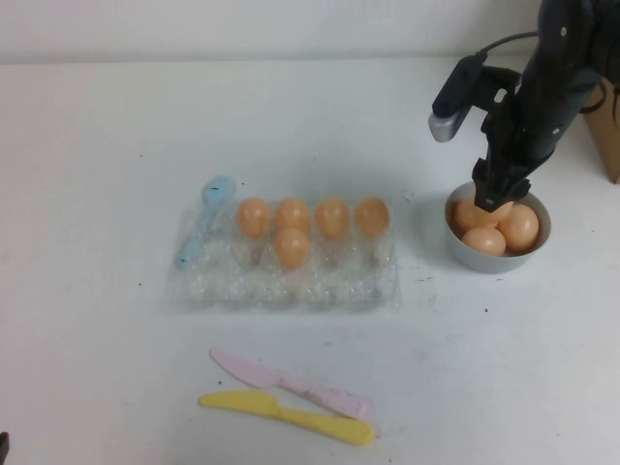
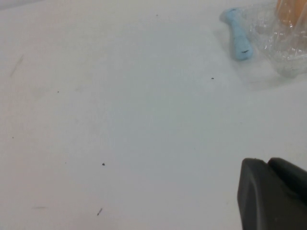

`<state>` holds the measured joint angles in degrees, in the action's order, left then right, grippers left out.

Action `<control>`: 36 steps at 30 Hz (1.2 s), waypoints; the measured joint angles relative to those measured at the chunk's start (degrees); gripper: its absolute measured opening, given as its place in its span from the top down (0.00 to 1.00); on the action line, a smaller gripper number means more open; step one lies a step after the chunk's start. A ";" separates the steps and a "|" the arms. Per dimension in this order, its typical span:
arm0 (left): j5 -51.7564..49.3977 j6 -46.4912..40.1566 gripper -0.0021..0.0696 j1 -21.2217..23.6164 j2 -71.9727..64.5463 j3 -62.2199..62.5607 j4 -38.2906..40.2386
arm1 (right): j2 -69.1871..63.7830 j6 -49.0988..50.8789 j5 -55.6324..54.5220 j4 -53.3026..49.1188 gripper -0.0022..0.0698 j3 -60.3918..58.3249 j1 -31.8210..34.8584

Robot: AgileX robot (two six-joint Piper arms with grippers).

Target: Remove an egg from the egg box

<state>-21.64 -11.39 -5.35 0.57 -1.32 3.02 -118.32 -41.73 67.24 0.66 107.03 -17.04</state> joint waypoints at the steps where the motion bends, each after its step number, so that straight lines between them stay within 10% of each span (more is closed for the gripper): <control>1: 0.00 0.00 0.98 0.00 0.00 0.00 0.00 | -0.29 0.00 -0.66 0.00 0.34 0.00 0.14; 9: 0.00 0.00 0.98 0.00 0.00 0.00 0.00 | -0.92 0.46 -2.40 -0.27 0.31 -0.12 0.26; 19: 0.00 0.00 0.98 0.00 0.00 0.00 0.00 | 6.59 10.30 -6.76 10.72 0.95 -4.80 0.26; 36: 0.00 0.00 0.98 0.00 0.00 0.00 0.00 | 59.97 18.79 -45.00 16.32 0.99 -54.02 -0.51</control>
<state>-21.64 -11.39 -5.35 0.57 -1.32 3.02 -58.35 -22.93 22.25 16.98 53.00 -17.55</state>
